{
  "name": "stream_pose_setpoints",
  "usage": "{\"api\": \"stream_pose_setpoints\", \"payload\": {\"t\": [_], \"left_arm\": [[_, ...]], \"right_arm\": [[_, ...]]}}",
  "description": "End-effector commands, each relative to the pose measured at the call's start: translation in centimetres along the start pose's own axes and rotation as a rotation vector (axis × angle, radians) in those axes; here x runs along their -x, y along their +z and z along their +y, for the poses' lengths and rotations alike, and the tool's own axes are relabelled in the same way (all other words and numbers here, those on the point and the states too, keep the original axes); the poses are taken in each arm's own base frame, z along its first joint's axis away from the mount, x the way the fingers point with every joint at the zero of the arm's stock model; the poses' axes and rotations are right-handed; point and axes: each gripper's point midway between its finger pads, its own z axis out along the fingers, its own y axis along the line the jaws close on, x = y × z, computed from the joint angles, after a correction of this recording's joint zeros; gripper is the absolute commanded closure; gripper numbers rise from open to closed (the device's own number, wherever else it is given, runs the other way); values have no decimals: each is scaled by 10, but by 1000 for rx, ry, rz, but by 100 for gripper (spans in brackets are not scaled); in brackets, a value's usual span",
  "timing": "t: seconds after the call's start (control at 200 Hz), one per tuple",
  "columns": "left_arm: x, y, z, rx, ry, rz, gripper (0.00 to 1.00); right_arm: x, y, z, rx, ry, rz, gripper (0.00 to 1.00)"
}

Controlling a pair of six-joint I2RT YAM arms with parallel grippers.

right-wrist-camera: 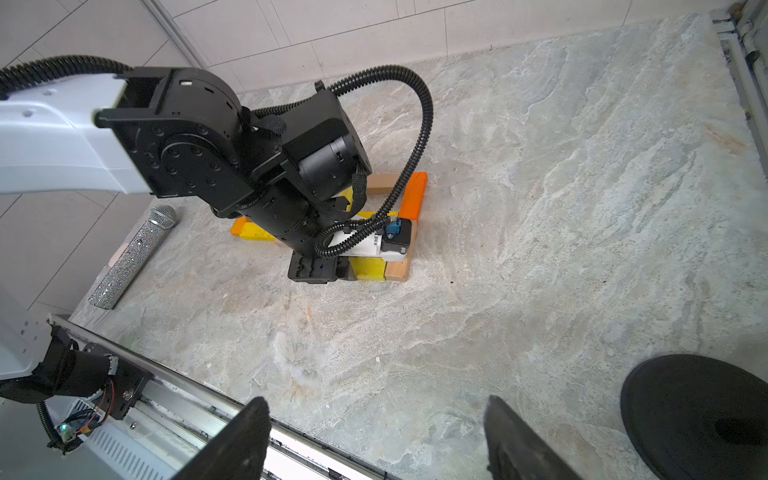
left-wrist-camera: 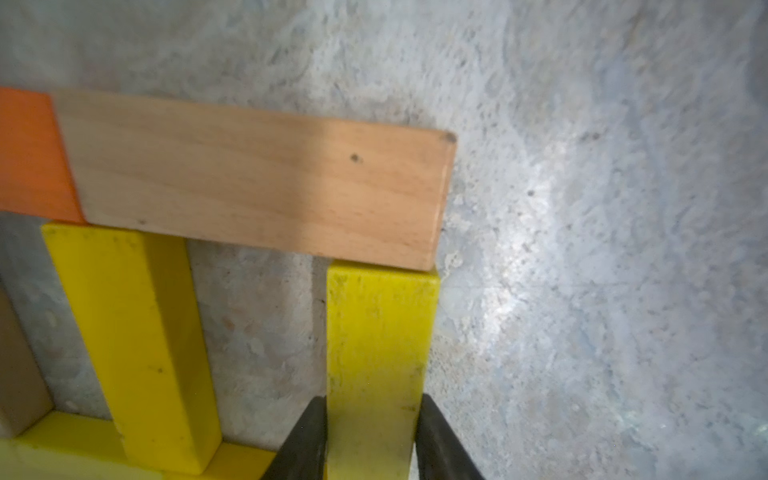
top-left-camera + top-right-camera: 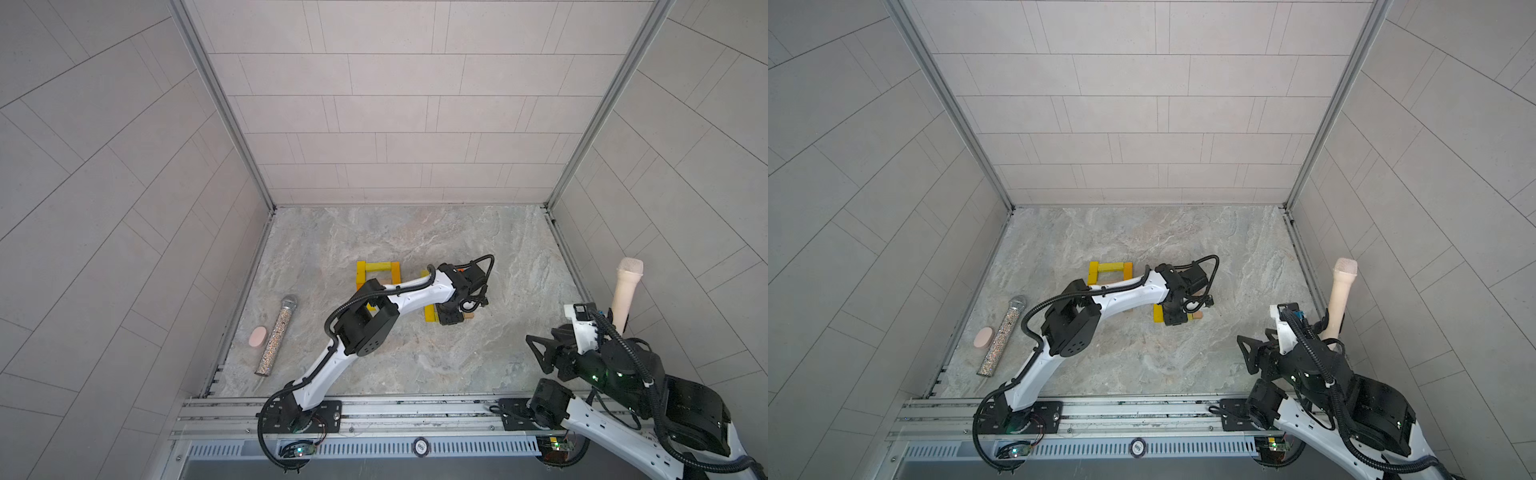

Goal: Assemble the number 8 with building blocks
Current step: Assemble the building block at the center of the board, then reset both arms

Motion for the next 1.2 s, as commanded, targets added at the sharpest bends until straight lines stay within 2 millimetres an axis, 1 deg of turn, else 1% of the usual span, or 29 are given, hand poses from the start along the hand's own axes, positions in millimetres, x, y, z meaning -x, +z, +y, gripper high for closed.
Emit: {"api": "stream_pose_setpoints", "payload": {"t": [0.0, 0.11, 0.205, 0.34, 0.35, 0.41, 0.46, 0.51, 0.525, 0.57, 0.615, 0.65, 0.675, 0.71, 0.735, 0.831, 0.906, 0.971, 1.041, 1.106, 1.126, 1.196], "left_arm": [[4, -1, 5, 5, 22, -7, 59], [6, -9, 3, -4, 14, -25, 55], [8, -21, 3, -1, -15, -49, 50], [11, -52, 6, 42, -118, -153, 42], [11, -53, 7, 46, -129, -164, 41], [12, -74, 10, 75, -188, -244, 36], [8, -88, 12, 90, -237, -288, 30], [2, -102, 14, 104, -291, -329, 21], [-1, -103, 15, 106, -307, -335, 18], [-8, -115, 18, 124, -364, -375, 10], [-18, -124, 24, 149, -434, -407, 3], [-26, -130, 27, 158, -477, -434, 0], [-32, -133, 32, 175, -508, -450, 0], [-42, -144, 40, 214, -564, -482, 0], [-50, -146, 44, 233, -595, -491, 0], [-81, -168, 60, 335, -711, -550, 0], [-105, -175, 70, 386, -783, -587, 0], [-130, -182, 79, 431, -864, -607, 0], [-157, -182, 85, 465, -941, -613, 0], [-184, -182, 90, 509, -1002, -610, 0], [-195, -183, 92, 537, -1024, -602, 0], [-225, -189, 96, 621, -1072, -604, 0]], "right_arm": [[1, 1, 0, 0, 17, -11, 18], [2, 4, 4, 12, 15, -10, 18], [4, 8, 11, 30, 12, -8, 18], [6, 20, 26, 77, 0, -3, 18], [6, 22, 27, 77, -2, 0, 17], [7, 28, 34, 95, -14, 6, 18], [10, 34, 41, 106, -21, 8, 17], [14, 40, 48, 115, -31, 8, 17], [16, 41, 49, 116, -32, 5, 17], [23, 47, 53, 103, -29, -10, 16], [30, 54, 57, 90, -31, -22, 15], [36, 59, 61, 88, -36, -34, 15], [40, 63, 65, 88, -38, -42, 14], [45, 69, 71, 93, -43, -50, 14], [49, 74, 78, 106, -51, -55, 13], [60, 93, 100, 143, -88, -52, 12], [66, 110, 112, 132, -113, -33, 11], [71, 124, 121, 126, -146, -22, 9], [74, 140, 123, 89, -167, -20, 7], [77, 153, 120, 44, -183, -28, 4], [79, 156, 117, 26, -183, -32, 4], [82, 169, 104, -29, -183, -31, 1]]}}
